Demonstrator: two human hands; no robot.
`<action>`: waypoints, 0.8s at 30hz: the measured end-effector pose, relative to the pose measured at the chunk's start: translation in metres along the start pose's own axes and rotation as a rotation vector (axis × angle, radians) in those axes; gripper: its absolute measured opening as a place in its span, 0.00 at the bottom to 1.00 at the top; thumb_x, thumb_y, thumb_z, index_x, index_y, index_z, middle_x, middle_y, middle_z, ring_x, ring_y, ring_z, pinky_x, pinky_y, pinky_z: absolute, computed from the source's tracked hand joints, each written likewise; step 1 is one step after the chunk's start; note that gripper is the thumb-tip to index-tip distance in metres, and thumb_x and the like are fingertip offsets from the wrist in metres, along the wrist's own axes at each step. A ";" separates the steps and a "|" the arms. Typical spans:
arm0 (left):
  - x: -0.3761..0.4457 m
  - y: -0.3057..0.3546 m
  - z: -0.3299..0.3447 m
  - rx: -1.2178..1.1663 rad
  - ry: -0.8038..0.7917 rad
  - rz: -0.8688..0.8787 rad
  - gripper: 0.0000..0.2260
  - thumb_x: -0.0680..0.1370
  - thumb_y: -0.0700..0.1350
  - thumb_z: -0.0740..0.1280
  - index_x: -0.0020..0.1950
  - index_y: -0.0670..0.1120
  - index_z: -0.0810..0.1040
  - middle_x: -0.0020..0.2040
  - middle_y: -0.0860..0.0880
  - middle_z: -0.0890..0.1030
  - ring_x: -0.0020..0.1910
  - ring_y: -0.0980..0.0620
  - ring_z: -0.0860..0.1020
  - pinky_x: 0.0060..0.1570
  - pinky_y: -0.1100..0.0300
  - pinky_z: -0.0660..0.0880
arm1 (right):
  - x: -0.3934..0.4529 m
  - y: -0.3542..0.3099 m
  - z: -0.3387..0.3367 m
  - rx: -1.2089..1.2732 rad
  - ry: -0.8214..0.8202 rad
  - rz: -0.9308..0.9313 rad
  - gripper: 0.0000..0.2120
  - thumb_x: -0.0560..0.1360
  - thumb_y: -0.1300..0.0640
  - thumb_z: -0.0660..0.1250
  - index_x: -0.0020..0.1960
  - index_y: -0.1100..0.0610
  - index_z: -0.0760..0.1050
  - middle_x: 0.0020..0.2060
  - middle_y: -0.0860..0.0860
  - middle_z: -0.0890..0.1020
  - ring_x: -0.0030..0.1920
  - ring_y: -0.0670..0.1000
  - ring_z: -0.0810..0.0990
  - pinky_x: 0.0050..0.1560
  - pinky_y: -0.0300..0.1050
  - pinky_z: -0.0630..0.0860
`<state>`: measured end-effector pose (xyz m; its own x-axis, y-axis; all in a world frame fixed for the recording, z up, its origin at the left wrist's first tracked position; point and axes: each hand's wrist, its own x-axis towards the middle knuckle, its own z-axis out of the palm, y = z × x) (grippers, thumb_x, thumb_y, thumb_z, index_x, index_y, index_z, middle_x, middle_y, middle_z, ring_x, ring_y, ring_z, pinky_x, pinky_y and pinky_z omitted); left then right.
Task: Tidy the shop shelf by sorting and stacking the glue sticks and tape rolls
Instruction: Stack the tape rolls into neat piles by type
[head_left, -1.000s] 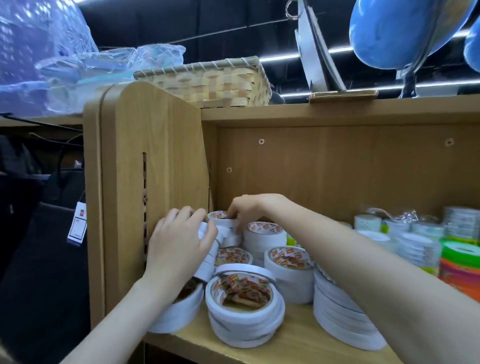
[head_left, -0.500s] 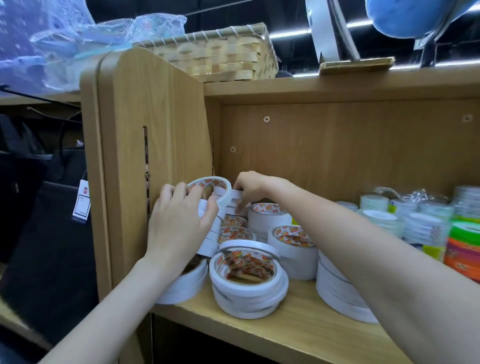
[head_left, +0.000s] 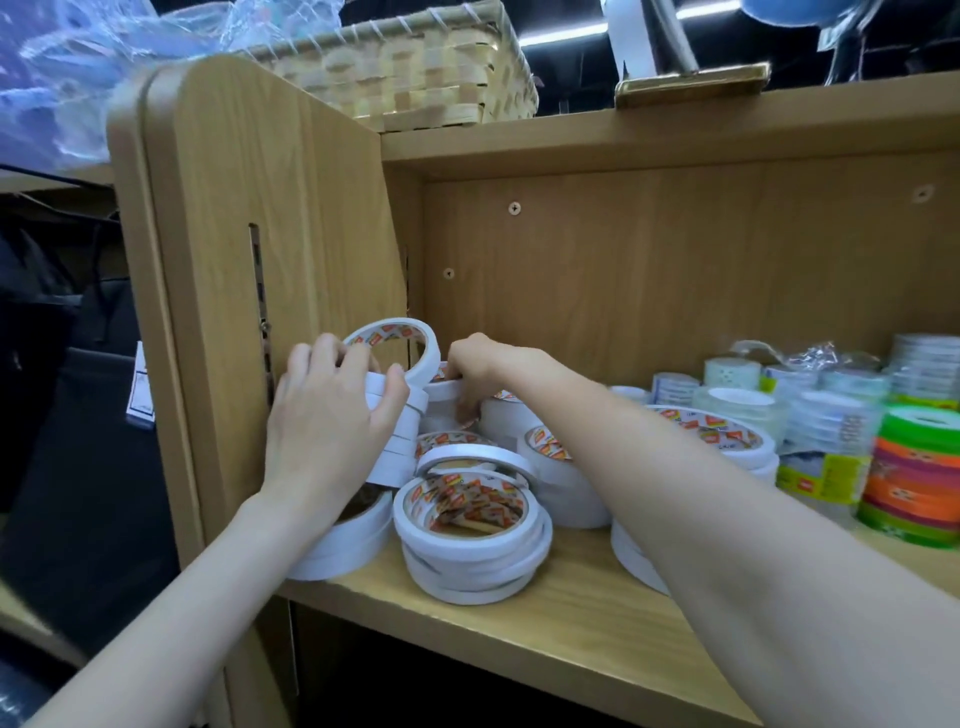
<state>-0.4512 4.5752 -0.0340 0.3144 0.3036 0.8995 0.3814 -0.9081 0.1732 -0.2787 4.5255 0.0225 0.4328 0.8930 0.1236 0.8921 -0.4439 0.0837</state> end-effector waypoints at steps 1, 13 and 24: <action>0.000 0.000 0.000 -0.001 -0.001 0.000 0.22 0.74 0.55 0.52 0.42 0.39 0.76 0.40 0.42 0.72 0.43 0.42 0.69 0.41 0.48 0.70 | 0.001 0.000 0.005 0.014 0.025 0.000 0.11 0.65 0.55 0.76 0.40 0.55 0.75 0.36 0.53 0.75 0.41 0.54 0.75 0.42 0.47 0.75; 0.001 -0.004 0.002 -0.052 -0.033 0.035 0.20 0.74 0.56 0.50 0.43 0.42 0.75 0.40 0.46 0.76 0.42 0.47 0.69 0.41 0.53 0.67 | -0.036 0.018 -0.055 0.118 -0.037 -0.015 0.18 0.71 0.58 0.72 0.60 0.56 0.76 0.56 0.52 0.80 0.54 0.52 0.79 0.51 0.43 0.77; -0.001 -0.017 -0.011 -0.349 -0.211 0.062 0.21 0.78 0.53 0.49 0.57 0.44 0.76 0.54 0.48 0.75 0.54 0.56 0.66 0.55 0.67 0.59 | -0.067 -0.011 -0.033 0.489 0.074 -0.278 0.10 0.74 0.67 0.66 0.54 0.64 0.78 0.46 0.56 0.80 0.39 0.44 0.75 0.38 0.29 0.73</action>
<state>-0.4679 4.5868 -0.0334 0.5126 0.2649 0.8167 0.0501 -0.9588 0.2796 -0.3219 4.4678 0.0460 0.1787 0.9560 0.2328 0.9349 -0.0913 -0.3428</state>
